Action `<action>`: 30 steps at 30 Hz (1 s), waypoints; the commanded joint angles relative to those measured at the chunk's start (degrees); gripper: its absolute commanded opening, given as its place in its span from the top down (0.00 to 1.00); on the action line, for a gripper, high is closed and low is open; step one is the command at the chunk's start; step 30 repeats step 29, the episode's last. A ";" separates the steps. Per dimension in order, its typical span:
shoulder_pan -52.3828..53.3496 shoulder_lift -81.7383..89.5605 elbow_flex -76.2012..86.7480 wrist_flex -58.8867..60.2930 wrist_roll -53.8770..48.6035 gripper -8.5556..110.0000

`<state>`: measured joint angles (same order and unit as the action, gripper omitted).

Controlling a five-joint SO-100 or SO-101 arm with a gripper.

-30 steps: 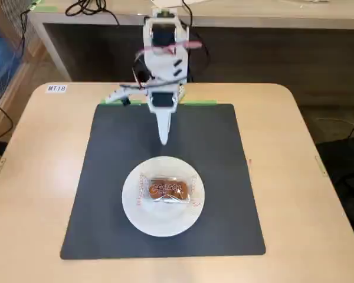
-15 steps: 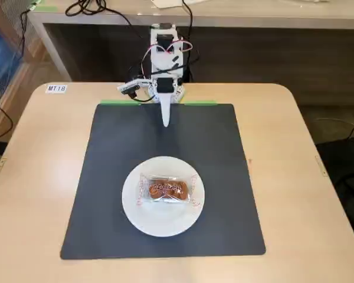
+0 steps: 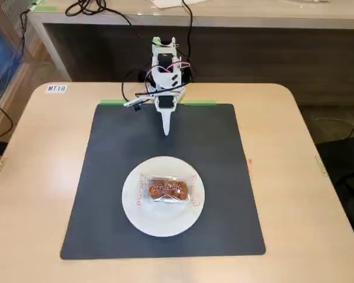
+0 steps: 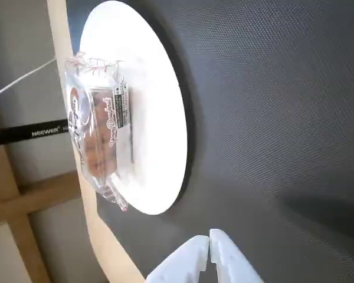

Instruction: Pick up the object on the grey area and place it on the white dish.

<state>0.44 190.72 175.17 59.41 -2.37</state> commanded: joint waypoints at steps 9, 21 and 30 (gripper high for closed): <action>-1.14 1.32 4.04 -0.79 -0.88 0.92; -1.14 1.32 4.04 -0.79 -0.88 0.93; -1.14 1.32 4.04 -0.79 -0.88 0.93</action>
